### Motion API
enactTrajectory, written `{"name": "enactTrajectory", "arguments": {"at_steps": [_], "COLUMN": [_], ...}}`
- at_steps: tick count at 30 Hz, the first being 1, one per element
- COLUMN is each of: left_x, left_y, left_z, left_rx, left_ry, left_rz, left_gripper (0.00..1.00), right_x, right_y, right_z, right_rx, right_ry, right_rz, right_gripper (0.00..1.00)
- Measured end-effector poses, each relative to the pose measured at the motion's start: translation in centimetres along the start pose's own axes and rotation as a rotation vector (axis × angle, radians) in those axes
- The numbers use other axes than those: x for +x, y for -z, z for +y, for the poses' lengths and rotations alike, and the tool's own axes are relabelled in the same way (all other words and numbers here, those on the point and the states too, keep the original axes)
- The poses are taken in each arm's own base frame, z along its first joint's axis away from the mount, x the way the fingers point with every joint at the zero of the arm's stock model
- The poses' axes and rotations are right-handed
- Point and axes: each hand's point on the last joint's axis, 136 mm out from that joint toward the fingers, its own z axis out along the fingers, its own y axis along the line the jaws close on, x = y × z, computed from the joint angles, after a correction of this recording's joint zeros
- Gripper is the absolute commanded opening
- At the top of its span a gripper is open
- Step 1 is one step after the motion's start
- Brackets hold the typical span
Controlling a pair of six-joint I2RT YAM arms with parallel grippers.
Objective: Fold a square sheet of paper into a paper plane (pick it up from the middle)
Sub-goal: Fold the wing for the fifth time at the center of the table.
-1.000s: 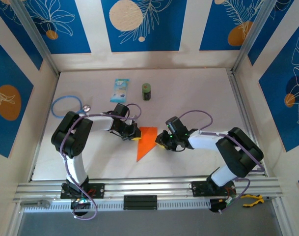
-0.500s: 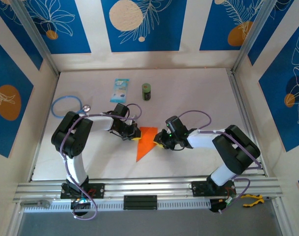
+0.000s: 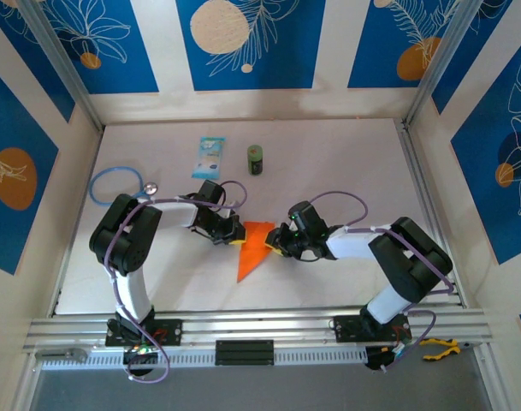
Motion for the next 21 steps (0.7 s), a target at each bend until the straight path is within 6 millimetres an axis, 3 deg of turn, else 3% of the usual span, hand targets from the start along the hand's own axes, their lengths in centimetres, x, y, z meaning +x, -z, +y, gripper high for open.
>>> {"name": "enactTrajectory", "arguments": {"at_steps": [9, 17, 21], "left_x": [0.0, 0.15, 0.21], "left_y": [0.0, -0.01, 0.34], "left_z": [0.0, -0.08, -0.53], "left_rx": [0.0, 0.008, 0.018], "left_ry": [0.0, 0.011, 0.038], "left_rz": [0.0, 0.005, 0.003], "left_gripper": [0.1, 0.12, 0.18], "right_x": [-0.66, -0.64, -0.63], "right_y": [-0.43, -0.82, -0.83], "right_z": [-0.43, -0.52, -0.36], "right_rx": [-0.018, -0.033, -0.04], "right_ry": [0.019, 0.036, 0.038], "right_rz": [0.02, 0.049, 0.05], "right_gripper": [0.25, 0.15, 0.1]}}
